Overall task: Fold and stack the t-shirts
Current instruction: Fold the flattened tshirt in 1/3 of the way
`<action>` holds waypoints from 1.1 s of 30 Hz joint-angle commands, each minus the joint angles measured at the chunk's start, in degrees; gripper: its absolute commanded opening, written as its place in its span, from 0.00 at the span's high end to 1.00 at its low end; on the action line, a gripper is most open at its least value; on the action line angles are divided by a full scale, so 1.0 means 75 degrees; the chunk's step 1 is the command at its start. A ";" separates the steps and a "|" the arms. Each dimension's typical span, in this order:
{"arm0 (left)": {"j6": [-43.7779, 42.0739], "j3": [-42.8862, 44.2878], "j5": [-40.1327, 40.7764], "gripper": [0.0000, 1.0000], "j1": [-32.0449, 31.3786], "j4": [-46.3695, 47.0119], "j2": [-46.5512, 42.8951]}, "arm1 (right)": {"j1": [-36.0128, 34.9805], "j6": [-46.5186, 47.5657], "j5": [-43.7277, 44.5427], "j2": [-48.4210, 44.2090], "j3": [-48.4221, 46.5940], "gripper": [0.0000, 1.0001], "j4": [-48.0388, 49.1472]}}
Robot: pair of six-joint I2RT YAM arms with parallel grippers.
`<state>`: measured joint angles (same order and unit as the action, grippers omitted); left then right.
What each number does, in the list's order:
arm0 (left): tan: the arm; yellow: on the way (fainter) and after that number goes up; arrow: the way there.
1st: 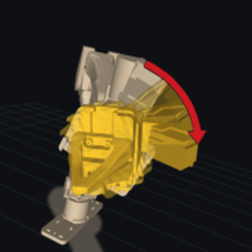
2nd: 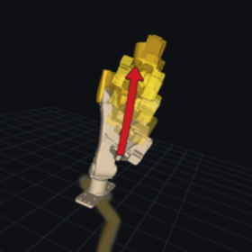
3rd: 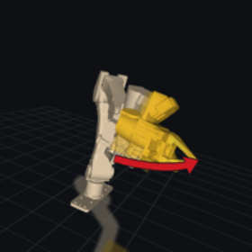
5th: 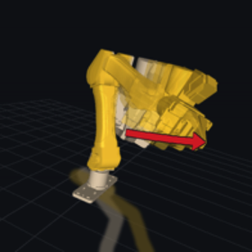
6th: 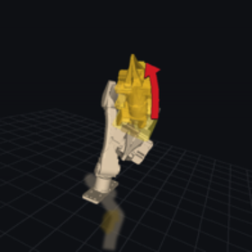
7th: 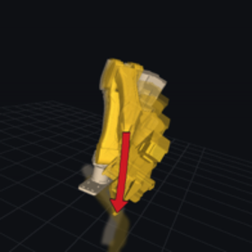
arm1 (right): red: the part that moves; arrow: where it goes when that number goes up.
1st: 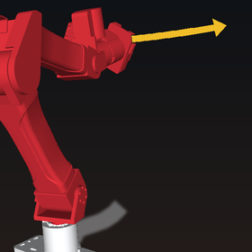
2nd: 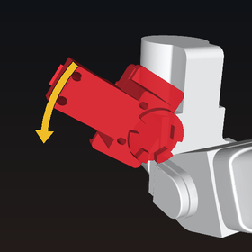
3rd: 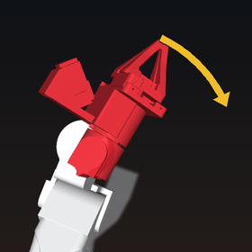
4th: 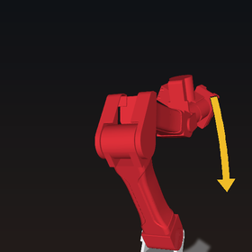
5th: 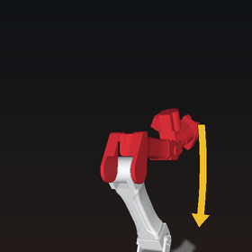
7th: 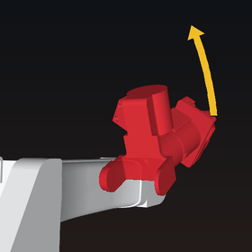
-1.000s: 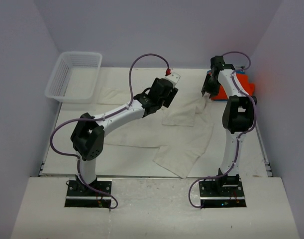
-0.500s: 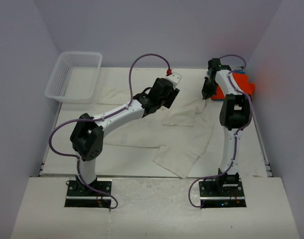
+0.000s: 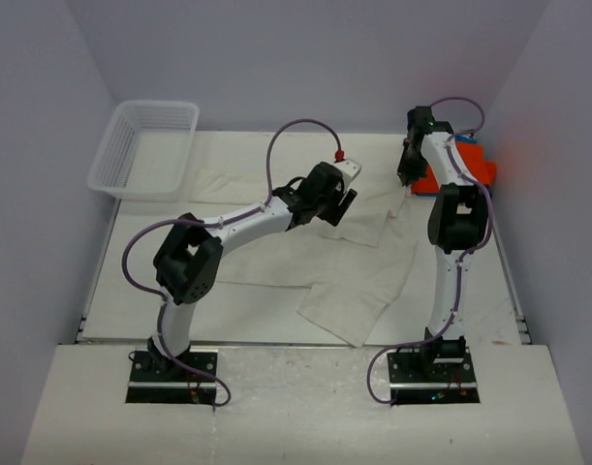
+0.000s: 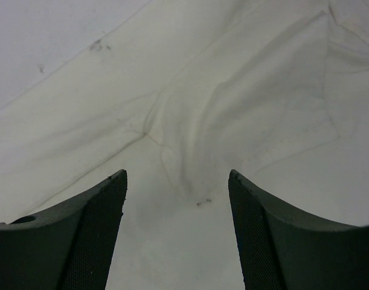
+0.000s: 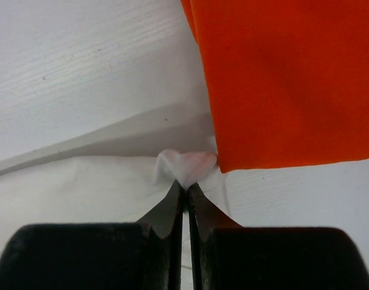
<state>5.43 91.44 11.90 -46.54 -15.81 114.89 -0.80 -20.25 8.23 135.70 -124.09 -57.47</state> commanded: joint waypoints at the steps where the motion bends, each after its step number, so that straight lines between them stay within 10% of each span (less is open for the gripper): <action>1: 0.0236 0.0230 -0.1527 0.31 0.0007 0.0327 0.0114 | 0.0060 0.0168 0.0368 -0.0281 -0.0481 0.99 0.0022; 10: 0.0155 0.0020 -0.2407 0.31 -0.0157 0.0456 -0.0049 | 0.0071 0.0368 0.0368 0.0375 -0.1090 0.86 0.0093; 17: 0.0155 -0.0379 -0.2151 0.30 -0.0263 0.0526 -0.0236 | 0.0282 0.0450 0.0391 -0.0197 -0.0495 0.53 0.0677; 33: -0.0161 0.0686 -0.0685 0.27 -0.0123 -0.0340 0.0055 | -0.0444 0.0052 -0.0698 -0.2753 0.2997 0.41 0.1347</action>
<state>6.20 91.53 4.62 -48.34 -16.58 115.74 -4.01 -18.85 4.99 117.12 -104.97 -48.10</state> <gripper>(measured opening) 0.723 0.583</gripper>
